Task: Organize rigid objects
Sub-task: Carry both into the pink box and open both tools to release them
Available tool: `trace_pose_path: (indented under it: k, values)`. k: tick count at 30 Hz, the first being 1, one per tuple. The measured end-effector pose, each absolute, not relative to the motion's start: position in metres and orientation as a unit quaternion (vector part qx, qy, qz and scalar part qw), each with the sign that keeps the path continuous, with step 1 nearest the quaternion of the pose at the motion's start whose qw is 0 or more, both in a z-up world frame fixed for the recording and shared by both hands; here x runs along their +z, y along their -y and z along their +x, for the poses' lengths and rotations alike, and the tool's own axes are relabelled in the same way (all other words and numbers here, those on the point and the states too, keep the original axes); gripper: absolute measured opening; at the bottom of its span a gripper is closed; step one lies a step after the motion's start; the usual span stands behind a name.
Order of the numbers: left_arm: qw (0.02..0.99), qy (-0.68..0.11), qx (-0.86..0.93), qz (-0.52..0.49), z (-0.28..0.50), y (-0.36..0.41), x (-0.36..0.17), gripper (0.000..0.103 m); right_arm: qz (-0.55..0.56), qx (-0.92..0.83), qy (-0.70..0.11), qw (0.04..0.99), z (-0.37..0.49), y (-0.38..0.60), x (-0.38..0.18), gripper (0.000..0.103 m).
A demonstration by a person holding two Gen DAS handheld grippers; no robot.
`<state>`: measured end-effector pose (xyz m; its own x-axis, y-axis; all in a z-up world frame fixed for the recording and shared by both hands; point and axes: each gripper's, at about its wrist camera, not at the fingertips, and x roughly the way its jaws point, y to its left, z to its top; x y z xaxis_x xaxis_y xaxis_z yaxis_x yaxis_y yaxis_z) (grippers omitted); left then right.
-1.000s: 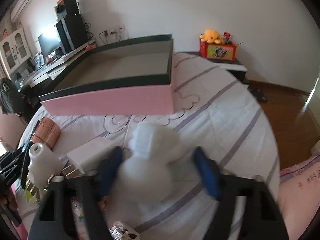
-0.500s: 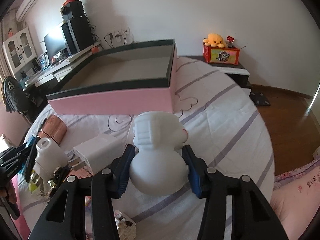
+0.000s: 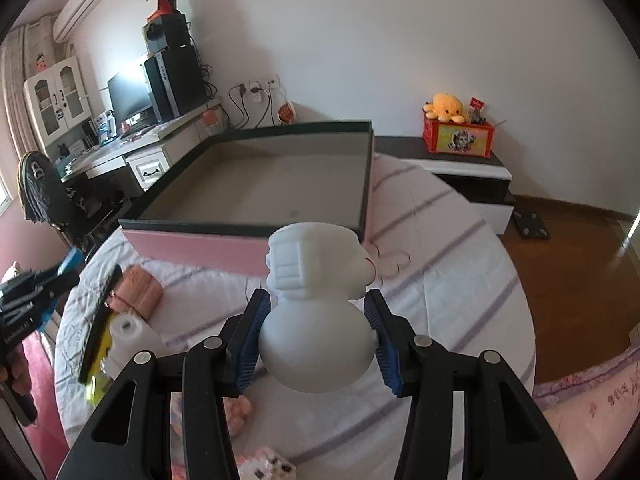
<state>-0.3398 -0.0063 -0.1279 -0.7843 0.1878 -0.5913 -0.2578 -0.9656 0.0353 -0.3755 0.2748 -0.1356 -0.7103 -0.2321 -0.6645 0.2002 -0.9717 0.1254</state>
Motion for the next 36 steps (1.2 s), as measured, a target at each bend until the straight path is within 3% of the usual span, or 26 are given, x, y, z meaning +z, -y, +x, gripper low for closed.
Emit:
trace_pose_path:
  k: [10, 20, 29, 36]
  values:
    - [0.185, -0.081, 0.935, -0.292, -0.427, -0.054, -0.084, 0.026, 0.346, -0.928, -0.003, 0.142, -0.427, -0.253, -0.107, 0.05]
    - [0.162, -0.104, 0.914, -0.358, -0.504, -0.076, -0.122, 0.026, 0.39, -0.904, -0.039, 0.171, -0.506, -0.209, -0.127, 0.05]
    - [0.152, -0.111, 0.9, -0.393, -0.519, -0.081, -0.149, 0.025, 0.437, -0.878, -0.058, 0.187, -0.524, -0.189, -0.167, 0.051]
    - [0.135, -0.099, 0.902, -0.399, -0.52, -0.073, -0.151, 0.027, 0.443, -0.877, -0.046, 0.18, -0.524, -0.193, -0.166, 0.051]
